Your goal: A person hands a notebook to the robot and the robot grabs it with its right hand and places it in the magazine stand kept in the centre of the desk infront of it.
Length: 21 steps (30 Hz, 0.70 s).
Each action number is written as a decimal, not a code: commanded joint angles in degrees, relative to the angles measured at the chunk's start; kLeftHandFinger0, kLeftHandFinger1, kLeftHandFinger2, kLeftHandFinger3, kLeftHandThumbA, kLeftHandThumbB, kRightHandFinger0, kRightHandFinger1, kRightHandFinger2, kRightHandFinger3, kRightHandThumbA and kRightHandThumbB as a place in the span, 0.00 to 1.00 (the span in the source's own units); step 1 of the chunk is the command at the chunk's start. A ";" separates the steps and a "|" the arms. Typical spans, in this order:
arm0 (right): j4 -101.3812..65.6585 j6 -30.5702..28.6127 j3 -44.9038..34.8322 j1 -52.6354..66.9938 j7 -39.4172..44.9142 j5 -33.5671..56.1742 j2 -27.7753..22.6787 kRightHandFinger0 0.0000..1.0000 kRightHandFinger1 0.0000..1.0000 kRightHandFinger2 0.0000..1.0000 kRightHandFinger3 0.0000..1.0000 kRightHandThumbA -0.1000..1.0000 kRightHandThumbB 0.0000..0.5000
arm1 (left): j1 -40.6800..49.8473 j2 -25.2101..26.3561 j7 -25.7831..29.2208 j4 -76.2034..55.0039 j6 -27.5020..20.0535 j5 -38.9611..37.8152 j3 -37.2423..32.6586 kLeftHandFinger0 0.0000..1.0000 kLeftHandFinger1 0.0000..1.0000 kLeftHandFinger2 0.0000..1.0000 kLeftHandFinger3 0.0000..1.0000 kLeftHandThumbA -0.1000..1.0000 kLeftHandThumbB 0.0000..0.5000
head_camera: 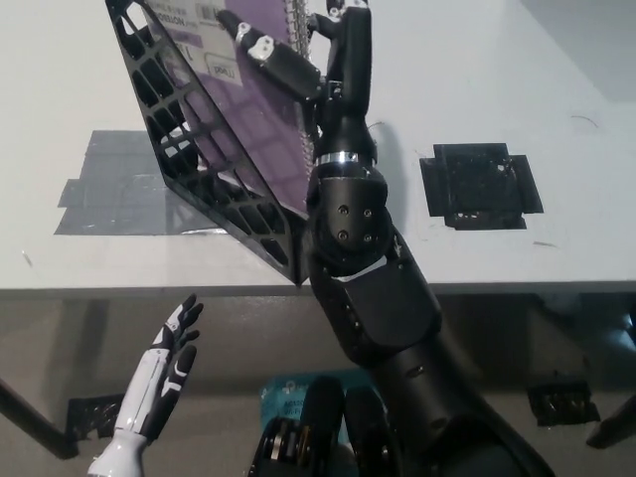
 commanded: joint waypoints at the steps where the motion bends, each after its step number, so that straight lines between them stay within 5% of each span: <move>1: -3.23 -0.94 2.15 -1.47 3.43 -3.52 0.04 1.00 1.00 1.00 1.00 1.00 0.60 | -1.02 0.96 -0.85 -1.62 -2.10 0.58 0.57 0.93 1.00 1.00 1.00 1.00 1.00; 9: -5.82 -0.04 2.03 -0.58 4.29 -3.62 0.02 1.00 1.00 1.00 1.00 1.00 0.59 | -1.00 0.97 -1.13 -1.56 -2.10 0.48 0.54 0.92 1.00 1.00 1.00 1.00 1.00; 11: -6.73 0.01 1.99 0.34 4.34 -3.70 0.23 1.00 1.00 1.00 1.00 1.00 0.62 | -0.34 0.79 -1.19 -1.88 -2.10 0.12 0.32 0.92 1.00 1.00 1.00 1.00 1.00; 14: -10.37 0.91 1.81 1.72 5.11 -3.47 0.06 1.00 1.00 1.00 1.00 1.00 0.83 | 0.10 0.74 -0.95 -2.19 -2.10 0.41 0.03 0.93 1.00 1.00 1.00 1.00 0.98; 21: -26.89 2.45 0.01 0.62 6.57 -3.14 -1.90 1.00 1.00 1.00 1.00 1.00 0.84 | -0.77 0.76 -1.41 -1.84 -2.10 -0.05 0.05 0.93 1.00 1.00 1.00 1.00 0.99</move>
